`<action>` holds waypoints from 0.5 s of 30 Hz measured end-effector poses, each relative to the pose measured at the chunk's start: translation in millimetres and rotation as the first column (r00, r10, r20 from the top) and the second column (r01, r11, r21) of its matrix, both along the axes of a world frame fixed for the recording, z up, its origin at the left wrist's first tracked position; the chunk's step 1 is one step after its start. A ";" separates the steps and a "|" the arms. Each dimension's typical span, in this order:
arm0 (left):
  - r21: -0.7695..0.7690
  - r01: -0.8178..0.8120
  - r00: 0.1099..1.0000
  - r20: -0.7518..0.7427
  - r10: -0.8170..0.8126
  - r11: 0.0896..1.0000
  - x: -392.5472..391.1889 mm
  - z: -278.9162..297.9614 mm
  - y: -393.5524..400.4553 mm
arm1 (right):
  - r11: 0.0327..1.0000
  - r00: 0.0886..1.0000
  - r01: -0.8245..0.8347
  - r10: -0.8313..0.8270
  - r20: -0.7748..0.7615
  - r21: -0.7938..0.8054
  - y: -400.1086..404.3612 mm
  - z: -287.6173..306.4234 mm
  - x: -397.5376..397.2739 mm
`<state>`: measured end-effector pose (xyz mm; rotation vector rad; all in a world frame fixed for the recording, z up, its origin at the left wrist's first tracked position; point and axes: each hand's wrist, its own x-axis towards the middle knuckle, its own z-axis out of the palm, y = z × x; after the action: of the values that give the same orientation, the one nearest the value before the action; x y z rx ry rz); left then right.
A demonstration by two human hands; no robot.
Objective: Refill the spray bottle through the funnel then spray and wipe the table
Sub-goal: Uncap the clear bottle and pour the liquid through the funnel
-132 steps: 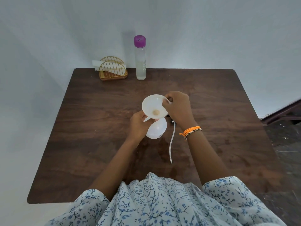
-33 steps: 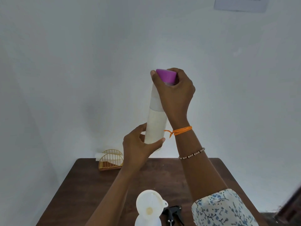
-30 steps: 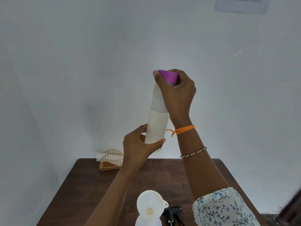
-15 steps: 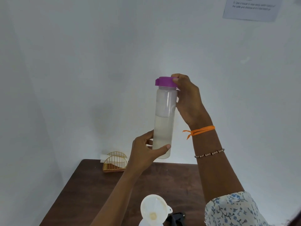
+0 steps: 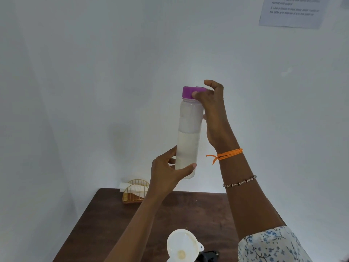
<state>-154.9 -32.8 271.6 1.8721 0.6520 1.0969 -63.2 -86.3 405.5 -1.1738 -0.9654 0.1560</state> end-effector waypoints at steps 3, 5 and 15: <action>0.021 -0.010 1.000 -0.007 0.010 1.000 -1.2 2.0 1.0 | 0.996 0.993 0.089 -0.090 0.074 0.026 5.7 -0.2 -5.7; 0.030 -0.016 1.000 -0.005 0.016 0.999 -1.8 2.4 1.1 | 0.988 0.983 0.145 -0.150 0.106 0.056 6.5 -0.1 -7.7; 0.020 -0.010 1.000 -0.013 0.010 1.000 -3.1 0.6 1.2 | 0.997 0.997 0.070 -0.071 0.016 0.039 -1.5 1.9 -1.9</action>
<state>-158.0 -31.6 272.2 1.8958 0.6605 1.1021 -65.0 -87.8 407.5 -1.1736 -0.9369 0.0711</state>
